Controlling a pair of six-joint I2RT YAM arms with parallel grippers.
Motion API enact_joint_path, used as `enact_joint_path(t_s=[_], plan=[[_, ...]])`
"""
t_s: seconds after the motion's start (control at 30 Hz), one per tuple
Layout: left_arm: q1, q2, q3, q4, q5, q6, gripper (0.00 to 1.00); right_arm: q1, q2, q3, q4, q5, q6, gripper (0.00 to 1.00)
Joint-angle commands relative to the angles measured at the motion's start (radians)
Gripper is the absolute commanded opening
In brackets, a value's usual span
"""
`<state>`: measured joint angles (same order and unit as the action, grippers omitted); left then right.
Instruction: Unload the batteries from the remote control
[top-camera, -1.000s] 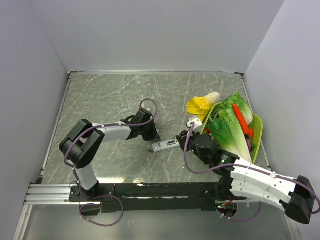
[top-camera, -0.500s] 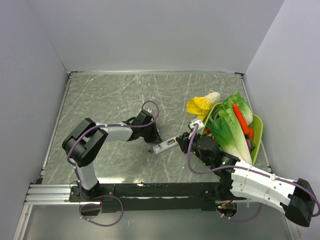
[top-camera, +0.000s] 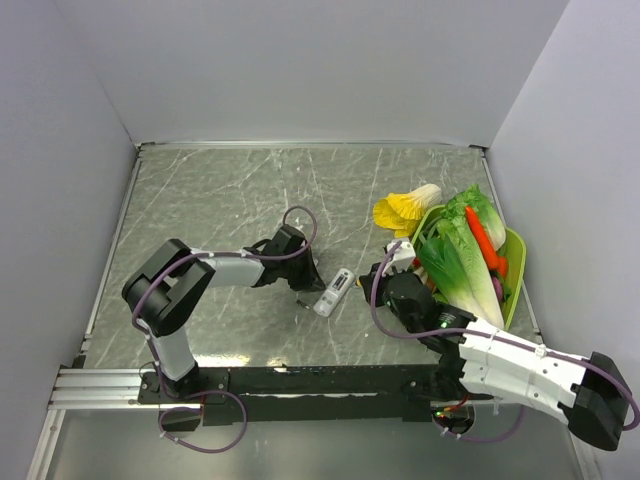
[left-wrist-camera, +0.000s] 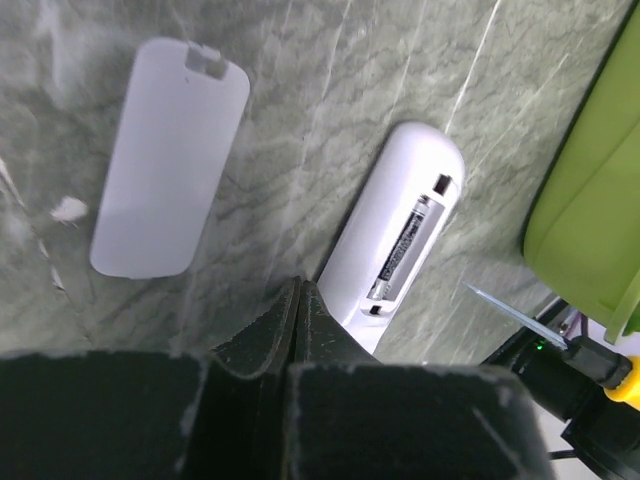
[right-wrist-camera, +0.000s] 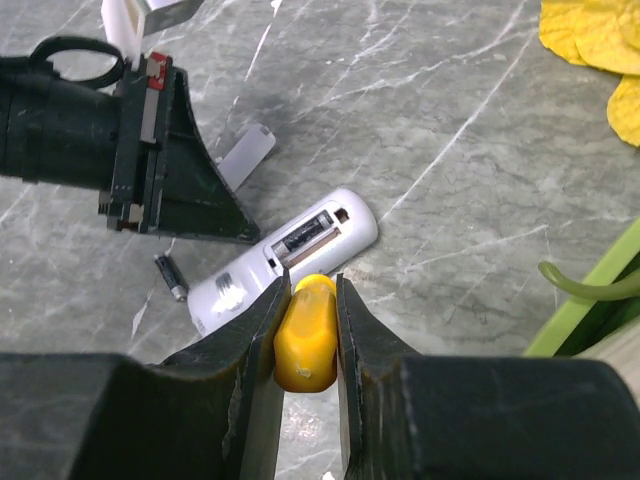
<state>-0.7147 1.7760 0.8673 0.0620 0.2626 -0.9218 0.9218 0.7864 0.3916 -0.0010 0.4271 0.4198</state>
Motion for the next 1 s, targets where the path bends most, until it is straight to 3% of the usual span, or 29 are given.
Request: enact_joint_path(t_s=[0.0,0.33,0.7,0.97], plan=[[-0.026,-0.030,-0.024,0.036,0.036,-0.029,0.01,-0.005,0.011,0.010,0.050,0.027,0.043,0.00],[-0.039,-0.047,-0.048,0.099,0.079,-0.066,0.01,-0.041,0.076,0.085,0.006,0.049,0.139,0.00],[-0.032,-0.038,0.076,-0.059,-0.078,-0.028,0.01,-0.092,0.116,0.084,0.076,-0.053,0.155,0.00],[-0.020,0.019,0.113,-0.060,-0.049,-0.026,0.01,-0.126,0.155,0.116,0.035,-0.062,0.289,0.00]])
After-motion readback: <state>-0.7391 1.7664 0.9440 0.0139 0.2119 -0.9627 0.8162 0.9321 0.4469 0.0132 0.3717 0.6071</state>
